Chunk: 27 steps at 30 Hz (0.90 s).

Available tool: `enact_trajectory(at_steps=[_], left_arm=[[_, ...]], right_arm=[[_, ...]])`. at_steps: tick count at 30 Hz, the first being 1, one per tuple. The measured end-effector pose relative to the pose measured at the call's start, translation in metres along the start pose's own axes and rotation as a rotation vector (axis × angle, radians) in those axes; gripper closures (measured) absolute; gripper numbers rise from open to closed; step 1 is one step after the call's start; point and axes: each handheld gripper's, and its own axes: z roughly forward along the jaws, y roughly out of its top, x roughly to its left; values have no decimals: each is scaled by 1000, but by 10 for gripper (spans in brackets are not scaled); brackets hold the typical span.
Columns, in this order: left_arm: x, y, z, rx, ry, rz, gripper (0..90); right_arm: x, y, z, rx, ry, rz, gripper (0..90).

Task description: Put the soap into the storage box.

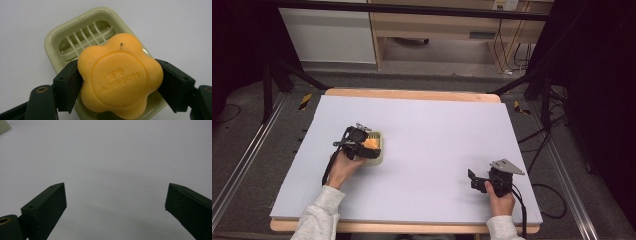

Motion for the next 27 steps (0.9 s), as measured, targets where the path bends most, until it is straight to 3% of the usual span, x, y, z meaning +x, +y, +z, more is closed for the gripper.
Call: enact_trajectory(at_steps=[5, 7, 15, 27], left_arm=[[0, 0, 0, -4, -2, -2, 243], [1, 0, -4, -35, -6, -11, 243], [2, 1, -12, -66, -7, -8, 233], [-7, -3, -28, -157, -26, -2, 231]], right_arm=[[0, 0, 0, 0, 0, 0, 41], [0, 0, 0, 0, 0, 1, 41], [0, 0, -1, 2, 4, 7, 41], [0, 0, -1, -6, -6, -4, 41]])
